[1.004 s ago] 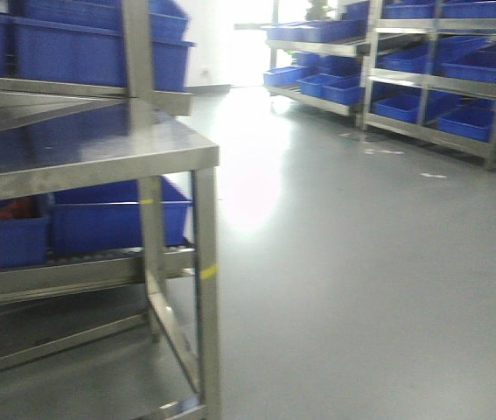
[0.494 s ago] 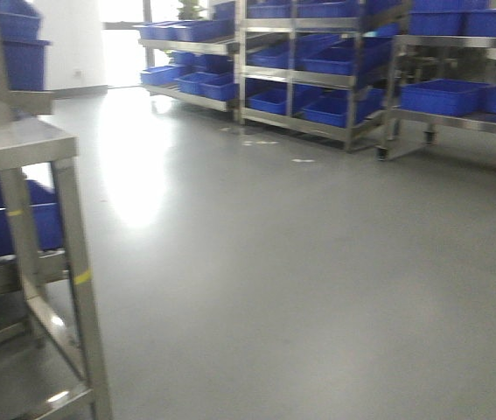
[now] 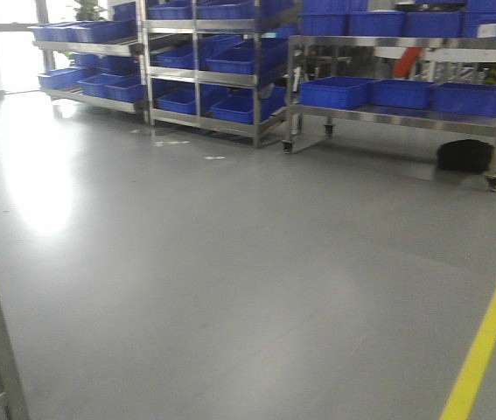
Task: Move white bin to right shelf second layer
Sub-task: 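Drive forward along the yellow floor line holding the bin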
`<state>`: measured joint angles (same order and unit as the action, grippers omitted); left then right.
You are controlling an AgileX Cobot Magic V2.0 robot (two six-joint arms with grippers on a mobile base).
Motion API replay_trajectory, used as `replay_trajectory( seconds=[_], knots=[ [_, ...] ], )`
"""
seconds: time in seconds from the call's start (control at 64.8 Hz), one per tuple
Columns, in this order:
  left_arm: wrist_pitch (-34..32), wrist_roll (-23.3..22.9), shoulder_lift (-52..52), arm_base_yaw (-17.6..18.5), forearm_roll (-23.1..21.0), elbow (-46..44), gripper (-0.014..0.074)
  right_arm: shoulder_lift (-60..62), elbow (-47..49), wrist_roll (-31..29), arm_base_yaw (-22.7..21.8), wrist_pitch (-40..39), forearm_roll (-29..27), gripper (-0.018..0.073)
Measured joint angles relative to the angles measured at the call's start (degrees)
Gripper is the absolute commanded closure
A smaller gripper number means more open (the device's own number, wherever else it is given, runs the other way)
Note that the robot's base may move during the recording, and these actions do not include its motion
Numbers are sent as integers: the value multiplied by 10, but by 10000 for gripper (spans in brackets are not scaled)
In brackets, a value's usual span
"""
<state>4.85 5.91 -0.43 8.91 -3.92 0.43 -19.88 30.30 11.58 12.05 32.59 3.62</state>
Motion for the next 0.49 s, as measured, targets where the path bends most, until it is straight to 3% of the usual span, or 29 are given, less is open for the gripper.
replay_trajectory(
  seconds=[0.494],
  knots=[
    [0,0,0,0,0,0,512,0,0,0,0,0,0,508]
  ],
)
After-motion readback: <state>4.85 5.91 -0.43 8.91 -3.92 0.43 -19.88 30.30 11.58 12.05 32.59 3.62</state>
